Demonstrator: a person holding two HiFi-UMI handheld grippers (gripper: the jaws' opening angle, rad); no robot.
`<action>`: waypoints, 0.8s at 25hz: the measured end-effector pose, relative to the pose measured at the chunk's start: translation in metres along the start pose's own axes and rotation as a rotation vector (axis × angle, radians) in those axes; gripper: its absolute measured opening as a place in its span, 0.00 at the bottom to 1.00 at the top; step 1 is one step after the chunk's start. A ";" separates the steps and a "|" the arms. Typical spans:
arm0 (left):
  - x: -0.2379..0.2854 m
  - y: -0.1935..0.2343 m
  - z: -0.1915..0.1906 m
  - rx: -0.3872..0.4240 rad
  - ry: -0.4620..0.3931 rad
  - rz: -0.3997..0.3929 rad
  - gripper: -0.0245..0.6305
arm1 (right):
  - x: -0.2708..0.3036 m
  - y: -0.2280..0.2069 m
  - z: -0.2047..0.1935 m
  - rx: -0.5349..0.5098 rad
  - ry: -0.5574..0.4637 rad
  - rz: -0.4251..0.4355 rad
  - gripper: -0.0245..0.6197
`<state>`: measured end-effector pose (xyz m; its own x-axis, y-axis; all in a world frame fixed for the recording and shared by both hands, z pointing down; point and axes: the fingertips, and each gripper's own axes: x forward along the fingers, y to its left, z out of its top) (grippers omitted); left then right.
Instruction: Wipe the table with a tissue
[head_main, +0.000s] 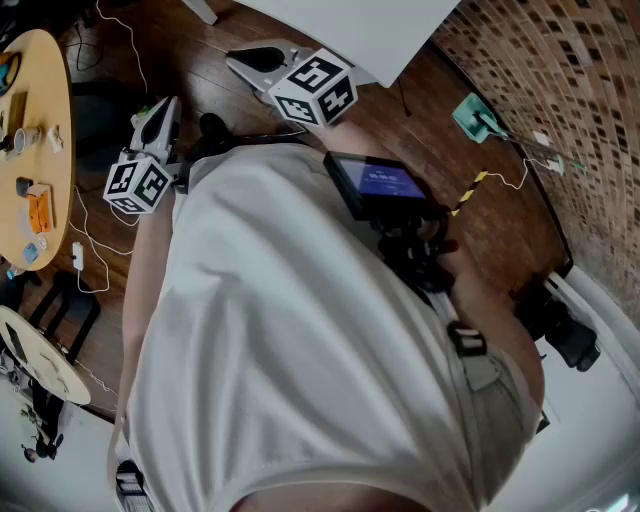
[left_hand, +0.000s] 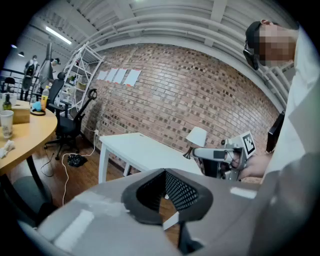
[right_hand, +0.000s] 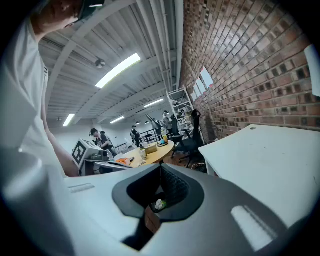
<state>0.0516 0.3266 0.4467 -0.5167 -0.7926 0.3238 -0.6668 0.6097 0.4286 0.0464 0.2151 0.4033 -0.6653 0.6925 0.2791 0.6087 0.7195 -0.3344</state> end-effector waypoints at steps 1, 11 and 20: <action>-0.004 0.005 0.001 -0.007 -0.005 0.013 0.04 | 0.007 0.001 0.003 -0.002 0.003 0.012 0.05; -0.037 0.090 0.025 -0.079 -0.081 0.117 0.04 | 0.093 0.014 0.017 -0.023 0.072 0.099 0.05; -0.023 0.150 0.076 -0.041 -0.103 0.089 0.04 | 0.157 -0.002 0.054 -0.041 0.081 0.090 0.05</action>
<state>-0.0770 0.4371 0.4396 -0.6263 -0.7297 0.2744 -0.5948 0.6749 0.4367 -0.0828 0.3194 0.3996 -0.5713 0.7551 0.3216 0.6824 0.6547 -0.3251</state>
